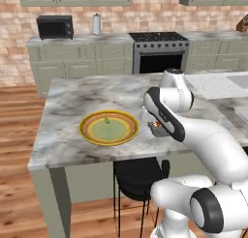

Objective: Place one cooked food and one vegetable from the large plate to each tupperware container.

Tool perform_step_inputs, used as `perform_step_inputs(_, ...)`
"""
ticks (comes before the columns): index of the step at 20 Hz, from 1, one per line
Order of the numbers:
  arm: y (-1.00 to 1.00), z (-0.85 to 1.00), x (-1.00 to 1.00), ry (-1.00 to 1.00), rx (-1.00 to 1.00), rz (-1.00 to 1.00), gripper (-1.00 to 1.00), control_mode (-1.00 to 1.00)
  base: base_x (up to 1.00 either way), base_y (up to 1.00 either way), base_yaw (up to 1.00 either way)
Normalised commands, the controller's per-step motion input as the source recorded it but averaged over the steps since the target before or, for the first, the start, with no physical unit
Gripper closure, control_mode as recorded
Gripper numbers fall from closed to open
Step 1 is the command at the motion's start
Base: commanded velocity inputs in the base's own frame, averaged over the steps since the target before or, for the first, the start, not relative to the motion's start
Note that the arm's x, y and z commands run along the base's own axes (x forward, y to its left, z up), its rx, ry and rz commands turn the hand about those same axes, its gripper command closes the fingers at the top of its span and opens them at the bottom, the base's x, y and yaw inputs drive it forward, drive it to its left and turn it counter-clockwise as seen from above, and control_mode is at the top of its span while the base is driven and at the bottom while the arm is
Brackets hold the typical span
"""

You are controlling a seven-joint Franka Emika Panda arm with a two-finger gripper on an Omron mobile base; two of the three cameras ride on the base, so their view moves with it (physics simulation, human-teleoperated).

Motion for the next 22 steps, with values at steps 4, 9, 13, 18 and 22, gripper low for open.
perform_step_inputs(4,0.0,0.0,0.0,0.0,0.0,0.0,-1.0,1.0,0.1,0.81,0.01)
perform_step_inputs(9,0.0,0.0,0.0,0.0,0.0,0.0,-1.0,1.0,0.21,0.78,-0.04)
perform_step_inputs(13,0.0,0.0,0.0,0.0,0.0,0.0,-1.0,1.0,0.36,0.15,-0.01)
perform_step_inputs(18,0.0,0.0,0.0,0.0,0.0,0.0,-1.0,1.0,0.3,0.06,-0.15)
perform_step_inputs(22,0.0,0.0,0.0,0.0,0.0,0.0,-1.0,1.0,0.44,0.07,-0.18)
